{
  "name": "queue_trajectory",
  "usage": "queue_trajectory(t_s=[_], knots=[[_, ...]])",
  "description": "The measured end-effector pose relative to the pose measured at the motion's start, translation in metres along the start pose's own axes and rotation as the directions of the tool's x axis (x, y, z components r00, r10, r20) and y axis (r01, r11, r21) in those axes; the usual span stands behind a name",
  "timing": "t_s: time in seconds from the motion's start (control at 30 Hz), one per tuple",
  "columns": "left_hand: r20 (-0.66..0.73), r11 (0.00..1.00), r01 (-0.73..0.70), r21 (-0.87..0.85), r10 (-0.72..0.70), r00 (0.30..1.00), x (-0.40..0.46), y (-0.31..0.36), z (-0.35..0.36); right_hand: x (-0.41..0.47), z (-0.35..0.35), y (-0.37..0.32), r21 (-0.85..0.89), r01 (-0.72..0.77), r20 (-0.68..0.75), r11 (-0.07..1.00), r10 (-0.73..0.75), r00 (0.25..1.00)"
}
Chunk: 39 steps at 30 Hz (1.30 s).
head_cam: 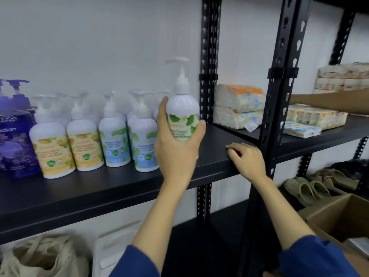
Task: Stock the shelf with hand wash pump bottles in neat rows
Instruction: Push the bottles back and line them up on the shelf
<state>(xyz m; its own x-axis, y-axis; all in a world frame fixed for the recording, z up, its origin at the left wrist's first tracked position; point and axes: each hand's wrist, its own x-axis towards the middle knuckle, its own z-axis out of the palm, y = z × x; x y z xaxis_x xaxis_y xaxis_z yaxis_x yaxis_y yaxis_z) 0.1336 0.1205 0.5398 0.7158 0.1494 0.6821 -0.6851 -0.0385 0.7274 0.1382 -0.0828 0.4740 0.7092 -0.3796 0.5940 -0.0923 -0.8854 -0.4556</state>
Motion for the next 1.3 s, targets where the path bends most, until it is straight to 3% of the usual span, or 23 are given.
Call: queue_trajectory(t_s=[0.27, 0.5, 0.63, 0.73, 1.03, 1.3], knots=[[0.146, 0.983, 0.092, 0.159, -0.116, 0.982, -0.007, -0.039, 0.074, -0.001, 0.013, 0.01, 0.023, 0.01, -0.084, 1.0, -0.008, 0.996], [0.124, 0.974, 0.159, 0.16, -0.179, 0.976, -0.003, -0.051, 0.072, -0.001, 0.022, 0.016, 0.042, 0.032, -0.205, 0.999, -0.023, 0.979], [0.336, 0.995, 0.095, 0.02, -0.096, 0.937, 0.0, -0.059, 0.054, -0.001, 0.026, 0.016, 0.042, 0.05, -0.242, 0.998, -0.038, 0.969], [0.46, 0.999, 0.002, 0.047, -0.023, 0.887, 0.001, -0.061, 0.043, 0.0, 0.027, 0.018, 0.052, 0.057, -0.266, 0.997, -0.041, 0.963], [0.282, 0.983, -0.049, 0.178, -0.003, 0.959, -0.009, -0.056, 0.051, -0.002, 0.027, 0.021, 0.061, 0.101, -0.282, 0.993, -0.08, 0.956], [0.412, 0.991, -0.039, 0.131, -0.018, 0.911, 0.0, -0.059, 0.041, -0.002, 0.026, 0.025, 0.079, 0.144, -0.283, 0.986, -0.116, 0.952]])
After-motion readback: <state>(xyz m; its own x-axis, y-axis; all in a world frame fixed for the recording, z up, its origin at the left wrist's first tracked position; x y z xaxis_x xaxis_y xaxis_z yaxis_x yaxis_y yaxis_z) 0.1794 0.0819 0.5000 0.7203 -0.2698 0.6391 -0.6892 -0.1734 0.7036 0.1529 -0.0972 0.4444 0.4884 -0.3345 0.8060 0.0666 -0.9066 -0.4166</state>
